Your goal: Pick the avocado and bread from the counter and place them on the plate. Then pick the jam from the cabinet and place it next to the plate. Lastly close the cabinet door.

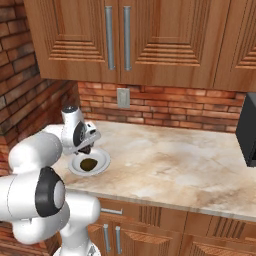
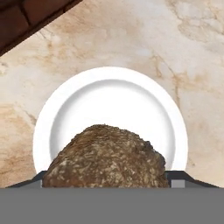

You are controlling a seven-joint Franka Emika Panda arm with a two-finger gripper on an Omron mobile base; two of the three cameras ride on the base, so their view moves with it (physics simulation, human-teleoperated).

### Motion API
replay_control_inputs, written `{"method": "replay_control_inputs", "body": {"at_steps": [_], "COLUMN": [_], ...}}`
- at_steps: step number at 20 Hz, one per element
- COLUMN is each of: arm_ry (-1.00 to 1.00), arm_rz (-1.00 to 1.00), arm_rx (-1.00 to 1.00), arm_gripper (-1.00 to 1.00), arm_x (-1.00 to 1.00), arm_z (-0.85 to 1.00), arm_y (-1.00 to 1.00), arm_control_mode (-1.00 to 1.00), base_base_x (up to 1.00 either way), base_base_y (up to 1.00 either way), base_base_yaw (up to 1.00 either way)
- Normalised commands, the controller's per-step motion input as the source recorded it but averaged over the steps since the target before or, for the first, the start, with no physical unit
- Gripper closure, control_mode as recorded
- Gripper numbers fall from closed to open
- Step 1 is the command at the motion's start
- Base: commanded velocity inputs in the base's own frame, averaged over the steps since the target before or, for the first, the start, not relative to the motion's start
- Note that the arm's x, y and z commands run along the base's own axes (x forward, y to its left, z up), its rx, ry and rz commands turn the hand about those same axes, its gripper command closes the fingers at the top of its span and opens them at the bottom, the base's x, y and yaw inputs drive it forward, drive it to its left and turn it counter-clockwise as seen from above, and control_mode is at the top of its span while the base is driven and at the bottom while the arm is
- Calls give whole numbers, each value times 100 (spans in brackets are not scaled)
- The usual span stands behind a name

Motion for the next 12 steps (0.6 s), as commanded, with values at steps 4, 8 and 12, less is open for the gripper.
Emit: {"method": "replay_control_inputs", "body": {"at_steps": [4,8,12], "arm_ry": [2,10,10], "arm_rz": [16,22,19], "arm_rx": [0,0,0], "arm_gripper": [100,100,100], "arm_x": [14,37,33], "arm_z": [0,0,0], "arm_y": [0,0,0], "arm_control_mode": [-100,-100,-100], "base_base_x": [0,0,0], "base_base_y": [0,0,0], "base_base_yaw": [0,0,0]}}
